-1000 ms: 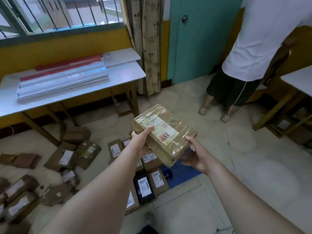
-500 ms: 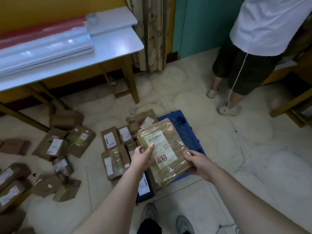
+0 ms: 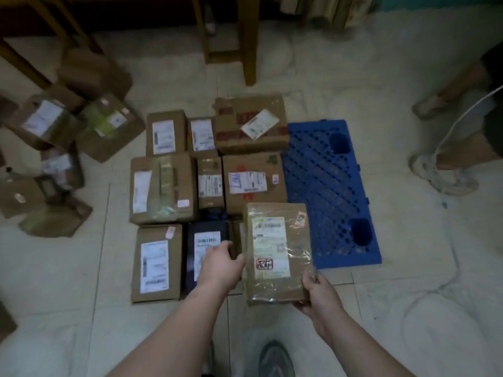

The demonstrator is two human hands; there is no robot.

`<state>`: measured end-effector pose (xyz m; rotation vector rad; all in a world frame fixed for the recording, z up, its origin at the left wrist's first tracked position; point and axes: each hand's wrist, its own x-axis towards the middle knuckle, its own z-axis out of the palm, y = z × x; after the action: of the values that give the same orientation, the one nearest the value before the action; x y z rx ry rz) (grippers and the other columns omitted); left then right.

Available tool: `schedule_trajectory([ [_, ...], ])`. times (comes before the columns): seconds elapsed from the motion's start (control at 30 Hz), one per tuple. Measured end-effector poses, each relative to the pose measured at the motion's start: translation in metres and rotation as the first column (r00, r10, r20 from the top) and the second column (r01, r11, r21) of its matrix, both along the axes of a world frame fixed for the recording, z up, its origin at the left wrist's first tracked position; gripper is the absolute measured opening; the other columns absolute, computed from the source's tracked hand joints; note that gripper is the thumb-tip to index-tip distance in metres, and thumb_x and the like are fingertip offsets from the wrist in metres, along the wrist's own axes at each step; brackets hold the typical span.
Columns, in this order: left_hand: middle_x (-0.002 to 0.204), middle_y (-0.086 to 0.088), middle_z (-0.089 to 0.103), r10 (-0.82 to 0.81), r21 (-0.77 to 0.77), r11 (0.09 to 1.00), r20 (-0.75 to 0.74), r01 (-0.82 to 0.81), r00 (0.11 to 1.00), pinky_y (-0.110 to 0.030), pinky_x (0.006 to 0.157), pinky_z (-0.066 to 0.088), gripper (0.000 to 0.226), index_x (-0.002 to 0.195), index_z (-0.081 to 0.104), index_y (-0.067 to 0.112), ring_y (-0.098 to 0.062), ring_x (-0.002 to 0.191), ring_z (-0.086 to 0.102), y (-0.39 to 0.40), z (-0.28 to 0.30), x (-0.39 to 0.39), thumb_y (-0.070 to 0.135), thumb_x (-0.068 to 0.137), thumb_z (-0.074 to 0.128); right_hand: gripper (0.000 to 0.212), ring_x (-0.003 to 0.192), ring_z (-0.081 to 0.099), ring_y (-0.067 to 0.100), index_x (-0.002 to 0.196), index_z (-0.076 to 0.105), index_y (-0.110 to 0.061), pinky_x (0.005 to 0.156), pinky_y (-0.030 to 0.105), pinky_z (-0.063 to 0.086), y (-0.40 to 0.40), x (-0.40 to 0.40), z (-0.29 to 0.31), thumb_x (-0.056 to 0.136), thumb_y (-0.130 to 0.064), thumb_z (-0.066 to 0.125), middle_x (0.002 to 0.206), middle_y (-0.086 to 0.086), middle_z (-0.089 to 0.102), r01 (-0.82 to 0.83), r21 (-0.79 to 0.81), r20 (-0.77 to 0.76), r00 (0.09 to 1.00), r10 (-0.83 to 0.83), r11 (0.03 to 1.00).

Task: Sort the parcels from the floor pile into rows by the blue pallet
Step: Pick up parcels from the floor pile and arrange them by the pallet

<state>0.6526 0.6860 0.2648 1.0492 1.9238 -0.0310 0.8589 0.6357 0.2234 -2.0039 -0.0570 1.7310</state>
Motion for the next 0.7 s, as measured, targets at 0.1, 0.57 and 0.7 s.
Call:
schedule_trajectory([
  [0.1, 0.143, -0.013, 0.035, -0.103, 0.009, 0.994, -0.134, 0.105, 0.986, -0.042, 0.103, 0.039, 0.054, 0.146, 0.036, 0.02, -0.034, 0.131, 0.035, -0.008, -0.06, -0.008, 0.041, 0.097, 0.045, 0.022, 0.1, 0.065, 0.028, 0.124, 0.055, -0.017, 0.093, 0.049, 0.053, -0.009, -0.012, -0.064, 0.103, -0.023, 0.047, 0.115, 0.009, 0.066, 0.02, 0.024, 0.036, 0.999, -0.021, 1.0],
  [0.57, 0.158, -0.011, 0.011, -0.298, 0.092, 0.942, -0.217, 0.323, 0.93, -0.049, 0.109, 0.034, 0.068, 0.153, 0.022, 0.017, -0.032, 0.143, 0.012, -0.04, -0.13, -0.031, 0.042, 0.094, 0.045, 0.038, 0.109, 0.061, 0.028, 0.141, 0.044, -0.027, 0.097, 0.051, 0.051, 0.0, -0.038, -0.161, 0.103, -0.033, 0.044, 0.128, 0.006, 0.059, -0.245, 0.082, 0.279, 0.936, 0.214, 0.966],
  [0.7, 0.163, -0.008, 0.0, -0.342, 0.052, 0.936, -0.11, 0.349, 0.933, -0.048, 0.116, 0.026, 0.071, 0.156, 0.015, 0.019, -0.029, 0.149, -0.002, -0.042, -0.126, -0.041, 0.041, 0.096, 0.045, 0.047, 0.117, 0.055, 0.034, 0.151, 0.031, -0.028, 0.099, 0.049, 0.048, 0.005, -0.044, -0.152, 0.105, -0.038, 0.036, 0.139, 0.012, 0.051, -0.445, -0.045, 0.315, 0.843, 0.436, 0.894],
])
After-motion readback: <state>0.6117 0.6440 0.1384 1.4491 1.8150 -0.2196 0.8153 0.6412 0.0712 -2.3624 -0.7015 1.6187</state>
